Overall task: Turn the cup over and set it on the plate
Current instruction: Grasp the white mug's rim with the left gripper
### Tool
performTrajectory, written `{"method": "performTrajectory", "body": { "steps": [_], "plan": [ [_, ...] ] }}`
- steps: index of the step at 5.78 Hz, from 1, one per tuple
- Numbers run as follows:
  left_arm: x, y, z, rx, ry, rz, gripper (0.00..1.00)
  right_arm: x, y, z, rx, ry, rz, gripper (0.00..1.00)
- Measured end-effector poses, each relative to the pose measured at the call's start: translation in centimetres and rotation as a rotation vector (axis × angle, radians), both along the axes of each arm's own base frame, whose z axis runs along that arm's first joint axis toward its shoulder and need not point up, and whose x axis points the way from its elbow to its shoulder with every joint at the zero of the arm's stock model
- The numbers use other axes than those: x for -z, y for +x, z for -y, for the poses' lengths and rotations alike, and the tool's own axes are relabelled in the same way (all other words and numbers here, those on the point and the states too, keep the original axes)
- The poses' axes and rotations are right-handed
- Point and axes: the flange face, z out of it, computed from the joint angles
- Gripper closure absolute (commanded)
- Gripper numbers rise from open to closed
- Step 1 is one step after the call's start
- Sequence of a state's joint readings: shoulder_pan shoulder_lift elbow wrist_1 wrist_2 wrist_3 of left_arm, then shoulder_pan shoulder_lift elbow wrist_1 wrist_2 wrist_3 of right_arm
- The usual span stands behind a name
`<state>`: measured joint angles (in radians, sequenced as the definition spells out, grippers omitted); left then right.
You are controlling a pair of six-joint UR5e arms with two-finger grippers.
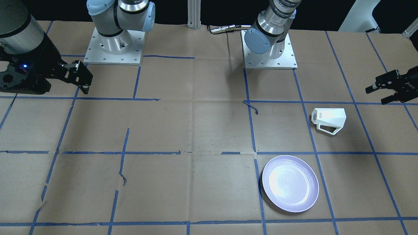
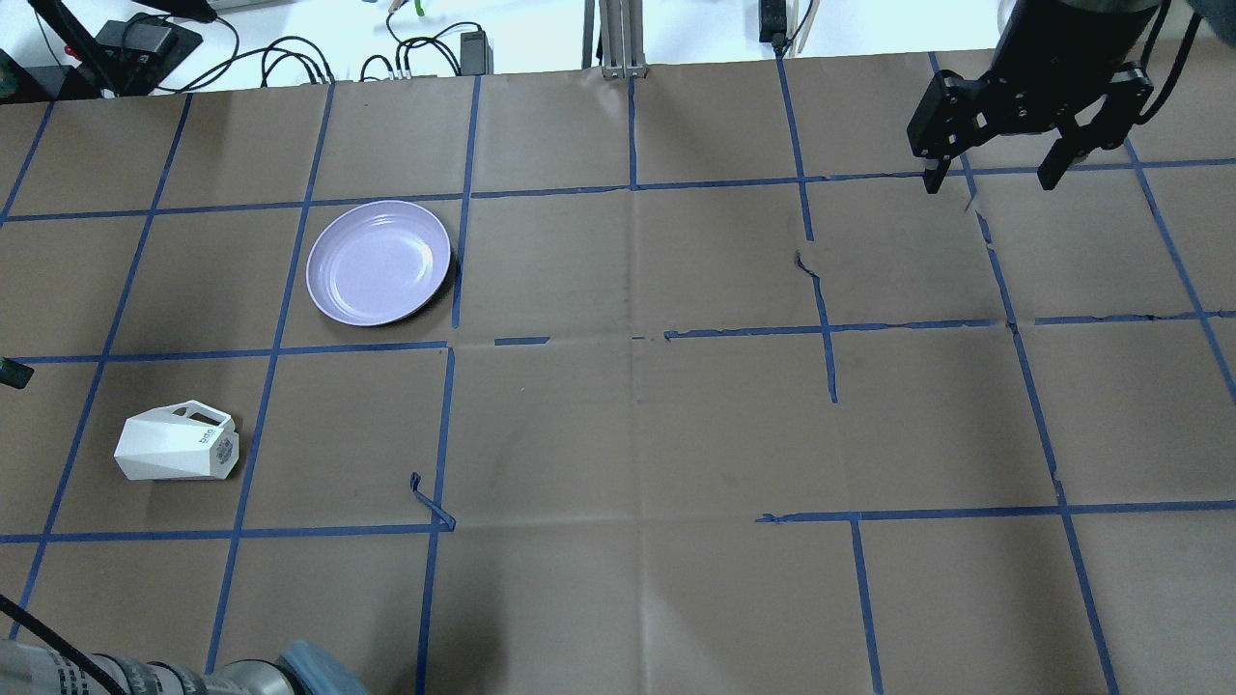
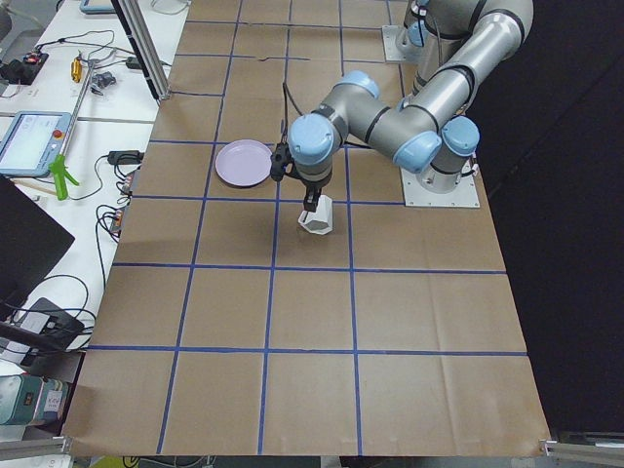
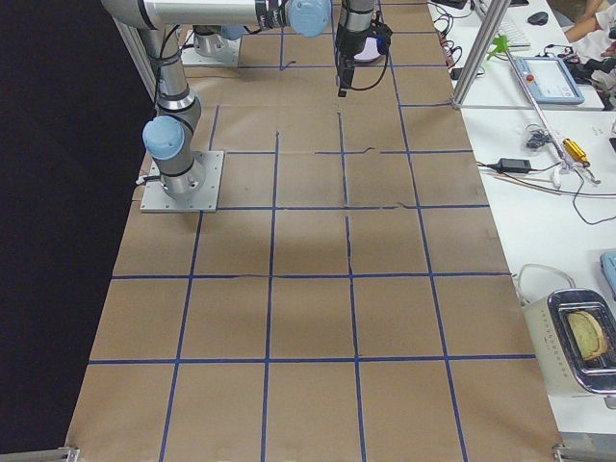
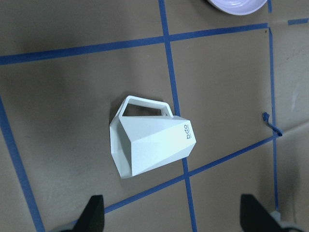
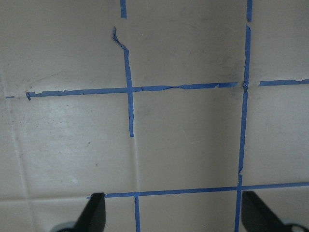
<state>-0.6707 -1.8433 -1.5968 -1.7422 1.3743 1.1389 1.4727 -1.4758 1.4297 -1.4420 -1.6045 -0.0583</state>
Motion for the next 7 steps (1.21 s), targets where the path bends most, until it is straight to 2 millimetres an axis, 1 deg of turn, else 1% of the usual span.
{"method": "performTrajectory", "body": {
  "steps": [1,2,3,4,5,6,7],
  "plan": [
    [3.9,1.0,0.2,0.015,0.014,-0.076,0.02,0.0,0.0,0.0,0.0,0.0,0.0,0.0],
    [7.3,1.5,0.5,0.032,0.014,-0.146,0.02,0.0,0.0,0.0,0.0,0.0,0.0,0.0],
    [10.0,1.6,0.7,0.06,0.008,-0.205,0.03,0.0,0.0,0.0,0.0,0.0,0.0,0.0],
    [12.0,1.5,0.8,0.078,0.003,-0.248,0.03,0.0,0.0,0.0,0.0,0.0,0.0,0.0],
    [13.7,0.9,0.5,0.079,0.007,-0.292,0.12,0.0,0.0,0.0,0.0,0.0,0.0,0.0],
    [14.9,0.0,0.1,0.07,0.015,-0.331,0.38,0.0,0.0,0.0,0.0,0.0,0.0,0.0],
    [15.4,-0.5,-0.2,0.063,0.019,-0.352,0.87,0.0,0.0,0.0,0.0,0.0,0.0,0.0]
  ]
}}
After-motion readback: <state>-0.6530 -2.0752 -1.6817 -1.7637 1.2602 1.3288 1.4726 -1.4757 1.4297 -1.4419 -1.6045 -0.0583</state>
